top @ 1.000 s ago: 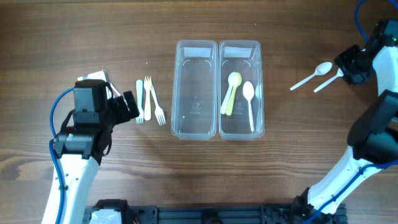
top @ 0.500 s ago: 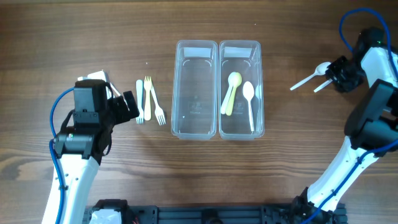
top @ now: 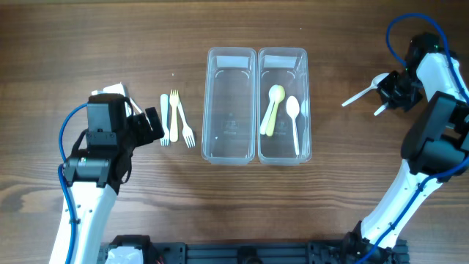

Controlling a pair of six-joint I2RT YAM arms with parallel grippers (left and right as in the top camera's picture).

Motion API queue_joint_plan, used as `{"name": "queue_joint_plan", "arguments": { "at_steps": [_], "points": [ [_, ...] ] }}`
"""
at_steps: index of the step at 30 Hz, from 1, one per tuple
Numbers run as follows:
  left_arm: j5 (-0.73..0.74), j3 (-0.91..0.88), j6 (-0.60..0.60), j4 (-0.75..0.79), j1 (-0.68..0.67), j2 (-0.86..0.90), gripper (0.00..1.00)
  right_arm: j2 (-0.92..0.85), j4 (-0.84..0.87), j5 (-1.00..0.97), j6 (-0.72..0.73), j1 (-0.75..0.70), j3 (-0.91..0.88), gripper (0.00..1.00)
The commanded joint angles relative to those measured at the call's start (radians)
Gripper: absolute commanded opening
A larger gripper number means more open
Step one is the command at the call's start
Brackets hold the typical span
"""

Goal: Pack container

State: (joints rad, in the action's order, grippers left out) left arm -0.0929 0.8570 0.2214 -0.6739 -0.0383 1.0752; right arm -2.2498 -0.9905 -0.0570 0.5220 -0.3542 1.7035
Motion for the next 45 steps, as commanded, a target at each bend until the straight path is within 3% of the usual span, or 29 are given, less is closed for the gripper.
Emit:
{"name": "queue_joint_plan", "arguments": {
  "at_steps": [1,6,10,14,20,24,27,29,31,35,38,40,45],
  "points": [
    [-0.013,0.021,-0.016,0.003,-0.005,0.001,1.0,0.069,-0.021,0.01,-0.049,0.016,0.02,0.06],
    [-0.013,0.021,-0.016,0.003,-0.005,0.001,1.0,0.388,-0.048,0.04,-0.078,0.144,0.02,0.06],
    [-0.013,0.021,-0.016,0.003,-0.005,0.001,1.0,0.564,-0.071,0.038,-0.077,0.386,0.019,0.09],
    [-0.013,0.021,-0.016,0.003,-0.005,0.001,1.0,0.513,-0.009,-0.019,-0.012,0.655,-0.109,0.14],
    [-0.013,0.021,-0.016,0.003,-0.005,0.001,1.0,0.486,0.178,-0.003,0.014,0.755,-0.415,0.15],
    [-0.013,0.021,-0.016,0.003,-0.005,0.001,1.0,0.512,0.212,-0.024,-0.032,0.743,-0.375,0.29],
    [-0.013,0.021,-0.016,0.003,-0.005,0.001,1.0,0.533,0.288,-0.03,-0.061,0.644,-0.321,0.4],
    [-0.013,0.021,-0.016,0.003,-0.005,0.001,1.0,0.533,0.332,0.063,-0.048,0.486,-0.299,0.41],
    [-0.013,0.021,-0.016,0.003,-0.005,0.001,1.0,0.532,0.356,0.184,-0.047,0.313,-0.299,0.34],
    [-0.013,0.021,-0.016,0.003,-0.005,0.001,1.0,0.525,0.354,0.204,-0.055,0.125,-0.299,0.38],
    [-0.013,0.021,-0.016,0.003,-0.005,0.001,1.0,0.494,0.37,0.216,-0.09,0.138,-0.299,0.38],
    [-0.013,0.021,-0.016,0.003,-0.005,0.001,1.0,0.468,0.399,0.207,-0.123,0.159,-0.299,0.44],
    [-0.013,0.021,-0.016,0.003,-0.005,0.001,1.0,0.332,0.429,0.261,-0.072,0.153,-0.299,0.41]
  ]
}}
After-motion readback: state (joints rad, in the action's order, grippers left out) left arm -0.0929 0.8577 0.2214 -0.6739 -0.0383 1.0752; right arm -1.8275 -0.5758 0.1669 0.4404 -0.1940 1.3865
